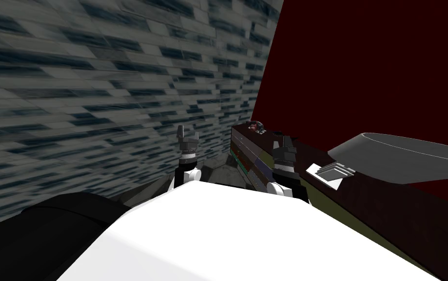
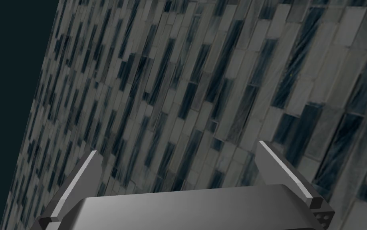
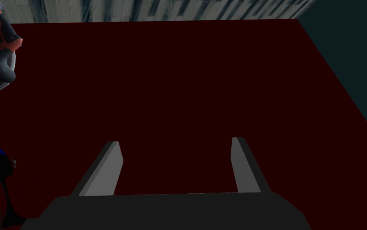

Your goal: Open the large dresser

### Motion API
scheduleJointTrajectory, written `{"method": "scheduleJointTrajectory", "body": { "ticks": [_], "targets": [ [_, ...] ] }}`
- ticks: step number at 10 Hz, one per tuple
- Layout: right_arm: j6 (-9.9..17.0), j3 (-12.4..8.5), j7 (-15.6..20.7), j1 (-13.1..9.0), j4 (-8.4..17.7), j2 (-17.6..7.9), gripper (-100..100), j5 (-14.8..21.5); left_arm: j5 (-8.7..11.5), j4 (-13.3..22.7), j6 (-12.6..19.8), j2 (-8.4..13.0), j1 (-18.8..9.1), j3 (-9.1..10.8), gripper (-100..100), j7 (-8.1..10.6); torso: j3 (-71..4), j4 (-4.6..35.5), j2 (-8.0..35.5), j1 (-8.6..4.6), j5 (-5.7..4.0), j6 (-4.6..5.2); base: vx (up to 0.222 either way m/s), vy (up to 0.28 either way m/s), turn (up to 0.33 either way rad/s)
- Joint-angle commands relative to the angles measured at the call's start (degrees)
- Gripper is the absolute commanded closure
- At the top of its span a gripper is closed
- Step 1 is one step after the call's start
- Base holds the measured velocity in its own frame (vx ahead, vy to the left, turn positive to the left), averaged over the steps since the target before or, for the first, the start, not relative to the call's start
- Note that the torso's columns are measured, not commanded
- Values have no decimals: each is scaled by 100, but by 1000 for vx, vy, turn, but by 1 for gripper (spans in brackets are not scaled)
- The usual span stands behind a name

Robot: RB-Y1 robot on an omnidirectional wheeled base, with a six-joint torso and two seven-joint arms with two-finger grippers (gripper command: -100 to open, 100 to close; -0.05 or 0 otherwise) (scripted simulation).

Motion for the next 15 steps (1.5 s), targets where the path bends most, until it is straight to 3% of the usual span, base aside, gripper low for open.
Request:
{"method": "scheduleJointTrajectory", "body": {
  "ticks": [1,9,10,12,15],
  "targets": [
    [0,0,0,0,0,0,0,0,0,0,0,0,0,0,0,0,-467,235,232,0,0,0,0,0,0],
    [-1,0,0,0,-2,0,0,0,0,-2,-1,0,0,0,0,0,-7073,3537,3539,0,0,0,0,0,0],
    [185,44,35,-48,174,-235,-100,144,0,-2,-1,0,0,0,0,0,-7919,3960,3962,0,0,0,31,18,59],
    [460,110,88,-116,426,-406,-100,359,0,1,0,0,1,0,0,0,-8433,4201,4195,8,2,-1,55,44,67],
    [834,200,161,-207,762,-529,-100,655,0,1,0,0,1,0,0,0,-8455,4229,4232,-4,0,1,57,44,48]
  ]
}}
